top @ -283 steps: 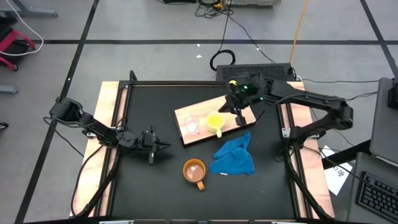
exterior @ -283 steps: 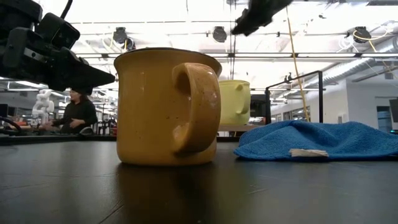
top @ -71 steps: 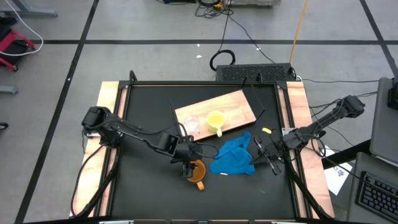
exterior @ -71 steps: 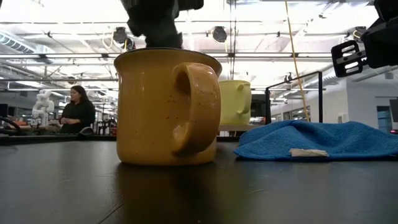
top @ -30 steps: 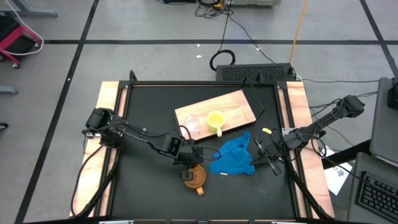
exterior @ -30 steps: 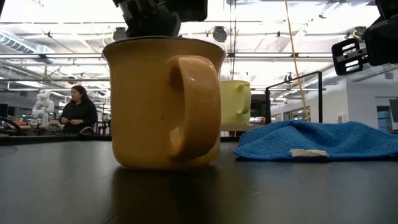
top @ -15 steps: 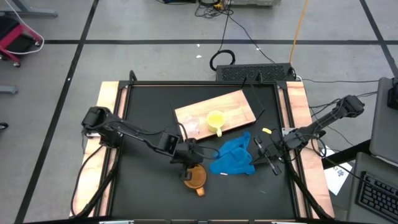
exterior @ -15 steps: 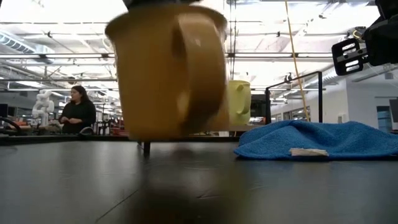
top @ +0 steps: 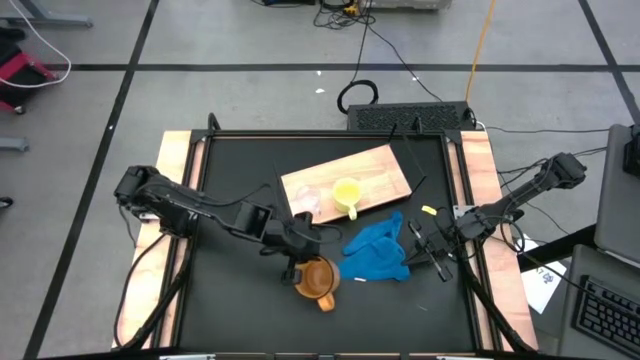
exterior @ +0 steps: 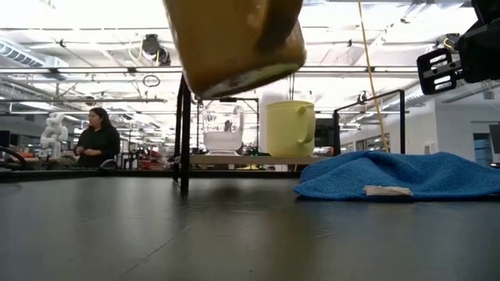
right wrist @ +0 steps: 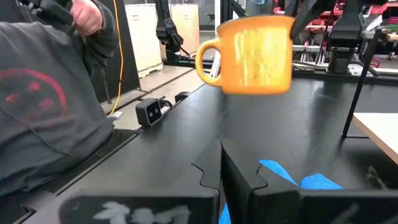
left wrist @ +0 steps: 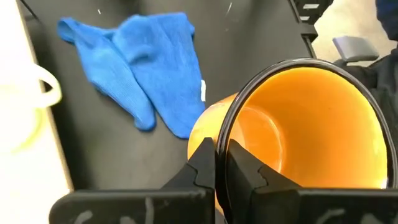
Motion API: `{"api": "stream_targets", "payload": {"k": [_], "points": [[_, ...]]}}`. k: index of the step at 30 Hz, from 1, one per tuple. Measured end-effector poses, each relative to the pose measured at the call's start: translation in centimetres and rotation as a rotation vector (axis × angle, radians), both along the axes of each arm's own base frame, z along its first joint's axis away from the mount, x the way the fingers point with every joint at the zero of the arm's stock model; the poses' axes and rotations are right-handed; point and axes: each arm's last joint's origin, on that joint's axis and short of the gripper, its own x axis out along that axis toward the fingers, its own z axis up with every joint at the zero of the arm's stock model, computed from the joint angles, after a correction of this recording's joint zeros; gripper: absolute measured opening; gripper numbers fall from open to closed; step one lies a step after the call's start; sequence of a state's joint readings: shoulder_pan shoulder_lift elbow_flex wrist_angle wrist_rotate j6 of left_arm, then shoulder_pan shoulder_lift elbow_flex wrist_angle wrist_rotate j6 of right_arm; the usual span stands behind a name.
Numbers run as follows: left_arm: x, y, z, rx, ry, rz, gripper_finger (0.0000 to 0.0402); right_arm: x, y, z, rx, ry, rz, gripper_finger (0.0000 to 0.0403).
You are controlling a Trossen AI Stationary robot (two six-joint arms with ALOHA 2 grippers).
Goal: Stack small to large cups/mugs on shelf
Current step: Put the orange mug on the shelf
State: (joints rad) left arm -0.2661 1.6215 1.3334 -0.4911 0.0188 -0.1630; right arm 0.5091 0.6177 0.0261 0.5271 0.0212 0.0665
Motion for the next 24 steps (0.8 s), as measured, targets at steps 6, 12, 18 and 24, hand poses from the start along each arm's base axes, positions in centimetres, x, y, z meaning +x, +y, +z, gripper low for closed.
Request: {"api": "stream_targets", "payload": {"k": [6, 12, 18, 24], "points": [[-0.5, 0.2, 0.8, 0.027, -0.025, -0.021, 0.0014, 0.0, 0.0, 0.0, -0.001, 0.001, 0.000, 0.0000], [-1.6, 0.1, 1.7, 0.112, -0.039, -0.016, 0.0014, 0.0, 0.0, 0.0, 0.000, 0.000, 0.000, 0.0000], [-3.1, 0.8, 2.4, 0.151, -0.046, 0.022, 0.0014, 0.0, 0.0, 0.0, 0.000, 0.001, 0.000, 0.0000], [-5.2, 1.5, 3.1, 0.143, -0.077, 0.047, 0.0014, 0.0, 0.0, 0.0, 0.000, 0.005, 0.000, 0.0000]]}}
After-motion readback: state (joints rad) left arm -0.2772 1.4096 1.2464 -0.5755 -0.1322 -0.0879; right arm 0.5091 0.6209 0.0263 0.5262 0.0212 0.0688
